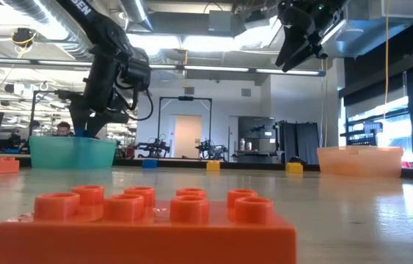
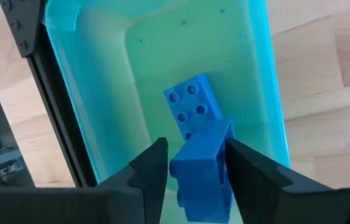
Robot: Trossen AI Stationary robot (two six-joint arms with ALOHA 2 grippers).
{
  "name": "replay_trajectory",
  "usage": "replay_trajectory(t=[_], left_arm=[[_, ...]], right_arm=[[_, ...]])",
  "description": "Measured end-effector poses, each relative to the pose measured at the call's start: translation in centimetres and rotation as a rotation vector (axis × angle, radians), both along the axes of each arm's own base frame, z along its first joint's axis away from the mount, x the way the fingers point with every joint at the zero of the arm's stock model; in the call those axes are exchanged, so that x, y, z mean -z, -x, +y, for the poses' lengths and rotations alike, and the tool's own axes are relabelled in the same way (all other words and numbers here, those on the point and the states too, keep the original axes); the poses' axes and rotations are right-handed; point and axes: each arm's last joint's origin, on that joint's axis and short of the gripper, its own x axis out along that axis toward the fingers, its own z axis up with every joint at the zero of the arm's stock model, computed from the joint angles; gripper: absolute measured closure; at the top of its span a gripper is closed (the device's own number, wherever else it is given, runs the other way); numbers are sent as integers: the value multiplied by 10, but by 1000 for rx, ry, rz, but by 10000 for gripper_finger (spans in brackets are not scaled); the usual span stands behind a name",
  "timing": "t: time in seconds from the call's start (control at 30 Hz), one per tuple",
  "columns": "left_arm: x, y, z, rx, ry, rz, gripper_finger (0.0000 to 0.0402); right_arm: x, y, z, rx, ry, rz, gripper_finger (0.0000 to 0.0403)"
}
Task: Sort & place blocks by color
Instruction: Put the blue game piece into the blue bin, then put the orange game piece into the transparent bin
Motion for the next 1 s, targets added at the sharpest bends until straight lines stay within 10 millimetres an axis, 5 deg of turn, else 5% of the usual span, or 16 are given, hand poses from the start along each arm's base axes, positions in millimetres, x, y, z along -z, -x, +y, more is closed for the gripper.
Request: replay_trajectory(t=[0.33,0.73,1.0], left_arm=[[-4,-2,2,1,-34,-10,246],[-57,-21,9,86,-185,-4,246],[-118,-43,-27,494,-153,-221,245]], right_arm=[[0,0,0,19,-13,-18,157],[0,0,0,46,-38,-22,157],[2,2,1,-79,19,60,157]])
